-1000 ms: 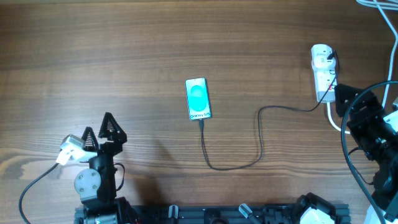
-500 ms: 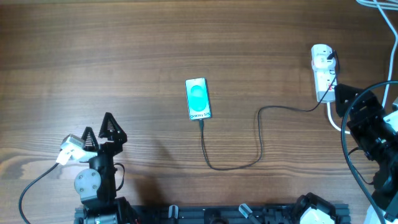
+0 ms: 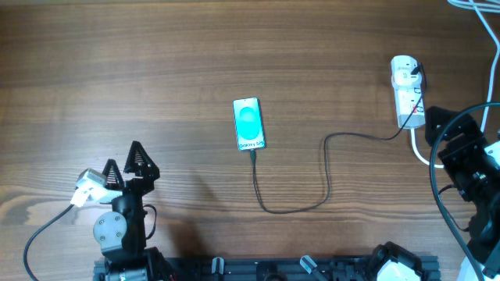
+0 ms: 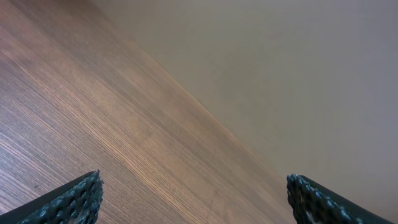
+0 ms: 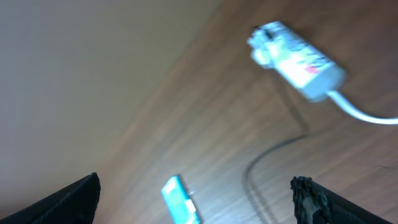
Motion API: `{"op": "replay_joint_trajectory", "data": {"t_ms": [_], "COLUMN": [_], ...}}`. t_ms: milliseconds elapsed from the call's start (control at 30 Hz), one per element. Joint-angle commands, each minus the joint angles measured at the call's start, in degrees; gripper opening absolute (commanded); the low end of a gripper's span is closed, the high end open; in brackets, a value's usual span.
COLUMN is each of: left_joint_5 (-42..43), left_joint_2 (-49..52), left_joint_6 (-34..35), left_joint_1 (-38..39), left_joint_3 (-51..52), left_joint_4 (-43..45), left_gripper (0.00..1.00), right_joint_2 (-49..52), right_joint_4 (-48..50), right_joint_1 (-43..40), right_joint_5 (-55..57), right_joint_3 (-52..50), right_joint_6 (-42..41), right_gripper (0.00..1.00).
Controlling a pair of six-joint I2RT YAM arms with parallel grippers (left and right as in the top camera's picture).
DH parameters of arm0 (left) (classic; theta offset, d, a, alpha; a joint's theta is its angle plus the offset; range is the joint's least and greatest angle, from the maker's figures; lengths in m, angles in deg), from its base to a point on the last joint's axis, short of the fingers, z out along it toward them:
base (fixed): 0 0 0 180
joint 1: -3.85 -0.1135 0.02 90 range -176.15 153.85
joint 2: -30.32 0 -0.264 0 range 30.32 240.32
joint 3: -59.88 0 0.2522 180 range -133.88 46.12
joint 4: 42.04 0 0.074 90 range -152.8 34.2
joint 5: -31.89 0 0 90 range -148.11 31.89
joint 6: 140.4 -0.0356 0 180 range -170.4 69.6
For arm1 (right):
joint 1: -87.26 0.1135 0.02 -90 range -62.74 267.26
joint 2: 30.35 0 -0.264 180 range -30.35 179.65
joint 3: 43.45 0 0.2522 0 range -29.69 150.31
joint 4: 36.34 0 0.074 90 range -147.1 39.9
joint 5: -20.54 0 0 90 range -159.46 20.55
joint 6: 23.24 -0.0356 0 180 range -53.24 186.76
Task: Plug charger to phone and switch on socket
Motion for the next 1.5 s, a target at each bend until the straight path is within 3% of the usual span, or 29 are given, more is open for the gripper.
{"op": "replay_joint_trajectory", "data": {"t_ms": [0, 100, 300, 633, 800, 967, 1467], "left_joint_5": [-0.57, -0.57, -0.57, -0.57, -0.57, -0.57, -0.57], "left_joint_2": [-0.63, -0.63, -0.63, -0.63, -0.63, -0.63, -0.63], "left_joint_6": [-1.14, -1.14, -1.14, -1.14, -1.14, -1.14, -1.14], "left_joint_1": [0.33, 0.33, 0.33, 0.33, 0.33, 0.33, 0.33], "left_joint_3": [0.31, 0.31, 0.31, 0.31, 0.31, 0.31, 0.31], "left_joint_4": [-0.02, -0.02, -0.02, -0.02, -0.02, -0.02, -0.02], "left_gripper": [1.00, 1.00, 1.00, 1.00, 1.00, 1.00, 1.00], "right_joint_2": [-1.16, -2.71, -10.73, -27.08, -34.88, -39.41, -45.79], "right_joint_4": [0.00, 4.31, 27.80, 56.74, 65.48, 65.53, 59.08], "right_joint_1": [3.32, 8.55, 19.69, 24.09, 27.21, 29.51, 29.57], "right_joint_5": [12.70, 16.90, 17.88, 17.88, 17.88, 17.97, 23.52], "right_joint_3": [-2.19, -6.03, -21.77, -50.80, -59.30, -62.58, -66.71], "right_joint_6": [0.17, 0.20, 0.22, 0.61, 9.05, 18.84, 19.54], "right_gripper": [1.00, 1.00, 1.00, 1.00, 1.00, 1.00, 1.00]}}
